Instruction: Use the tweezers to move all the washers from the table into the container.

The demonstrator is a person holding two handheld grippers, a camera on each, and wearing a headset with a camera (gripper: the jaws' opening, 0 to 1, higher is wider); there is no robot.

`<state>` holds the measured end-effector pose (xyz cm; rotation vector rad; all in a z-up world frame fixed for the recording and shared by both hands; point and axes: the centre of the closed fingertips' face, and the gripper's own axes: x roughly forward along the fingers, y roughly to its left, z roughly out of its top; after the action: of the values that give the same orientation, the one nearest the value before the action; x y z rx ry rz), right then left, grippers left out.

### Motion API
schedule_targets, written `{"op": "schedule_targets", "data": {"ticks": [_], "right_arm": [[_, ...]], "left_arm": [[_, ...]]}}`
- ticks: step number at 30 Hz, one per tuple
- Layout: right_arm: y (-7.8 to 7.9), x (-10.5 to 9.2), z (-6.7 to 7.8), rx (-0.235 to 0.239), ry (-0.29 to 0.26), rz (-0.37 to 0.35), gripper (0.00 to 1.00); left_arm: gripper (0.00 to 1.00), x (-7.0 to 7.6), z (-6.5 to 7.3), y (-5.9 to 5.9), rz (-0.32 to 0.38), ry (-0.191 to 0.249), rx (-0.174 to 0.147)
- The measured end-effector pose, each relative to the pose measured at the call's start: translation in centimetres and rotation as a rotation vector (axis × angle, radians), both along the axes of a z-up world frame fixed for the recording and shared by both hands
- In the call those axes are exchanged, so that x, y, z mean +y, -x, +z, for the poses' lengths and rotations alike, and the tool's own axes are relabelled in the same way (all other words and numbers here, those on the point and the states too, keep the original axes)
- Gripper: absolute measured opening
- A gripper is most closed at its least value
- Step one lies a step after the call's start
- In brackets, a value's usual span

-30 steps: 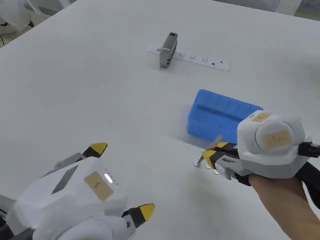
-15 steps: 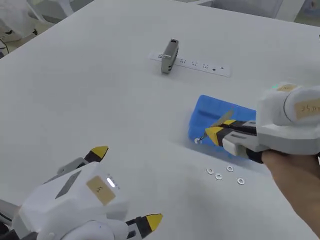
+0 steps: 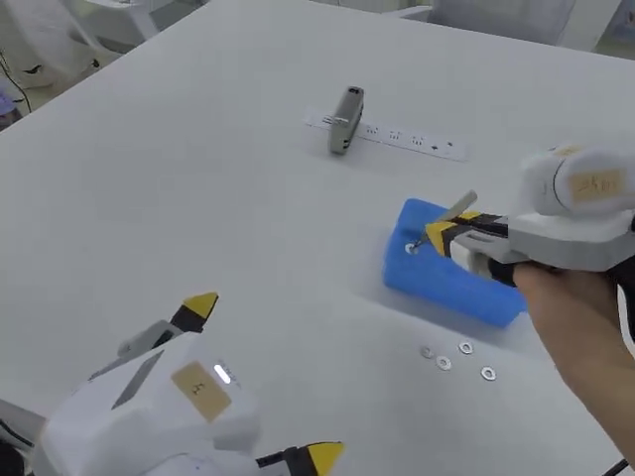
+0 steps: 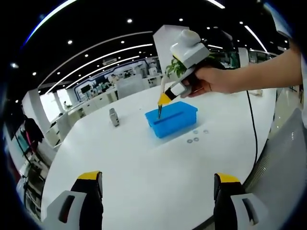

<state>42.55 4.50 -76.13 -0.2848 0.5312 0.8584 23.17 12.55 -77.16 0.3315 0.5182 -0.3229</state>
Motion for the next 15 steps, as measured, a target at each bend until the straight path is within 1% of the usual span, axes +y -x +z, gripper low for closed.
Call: {"op": "schedule_targets", "data": {"ticks": [1, 2, 3, 4, 6, 8, 9, 11, 13, 15], "right_arm": [[0.0, 0.1, -0.4, 0.007, 0.010, 0.002, 0.03], [0.0, 0.1, -1.2, 0.007, 0.045, 0.010, 0.03], [-0.1, -0.1, -1.7, 0.002, 0.071, 0.017, 0.03], [-0.2, -0.1, -2.4, 0.002, 0.097, 0.024, 0.03], [-0.2, 0.0, -3.4, 0.009, 0.111, 0.032, 0.03], [-0.2, 0.0, -4.2, 0.019, 0.122, 0.033, 0.03], [-0.2, 0.0, -4.3, 0.021, 0.122, 0.033, 0.03], [0.2, 0.0, -4.9, 0.052, 0.117, 0.035, 0.03], [0.2, 0.1, -5.1, 0.056, 0.117, 0.033, 0.03], [0.1, 0.1, -5.0, 0.044, 0.116, 0.031, 0.03]], "left_arm": [[0.99, 0.0, -0.1, 0.0, 0.001, -0.002, 0.001], [0.99, 0.2, -0.3, 0.0, 0.007, -0.012, 0.009], [0.99, 0.3, -0.5, 0.1, 0.008, -0.023, 0.022], [0.99, 0.3, -0.5, 0.0, 0.008, -0.025, 0.019], [0.99, 0.3, -0.4, 0.0, 0.008, -0.030, 0.011], [0.99, 0.4, -0.5, 0.0, 0.011, -0.044, 0.018], [0.99, 0.4, -0.6, 0.1, 0.011, -0.044, 0.020], [0.99, 0.4, -0.5, 0.0, 0.012, -0.045, 0.019], [0.99, 0.5, -0.5, 0.0, 0.016, -0.048, 0.021], [0.99, 0.6, -0.6, 0.1, 0.019, -0.054, 0.024]]}}
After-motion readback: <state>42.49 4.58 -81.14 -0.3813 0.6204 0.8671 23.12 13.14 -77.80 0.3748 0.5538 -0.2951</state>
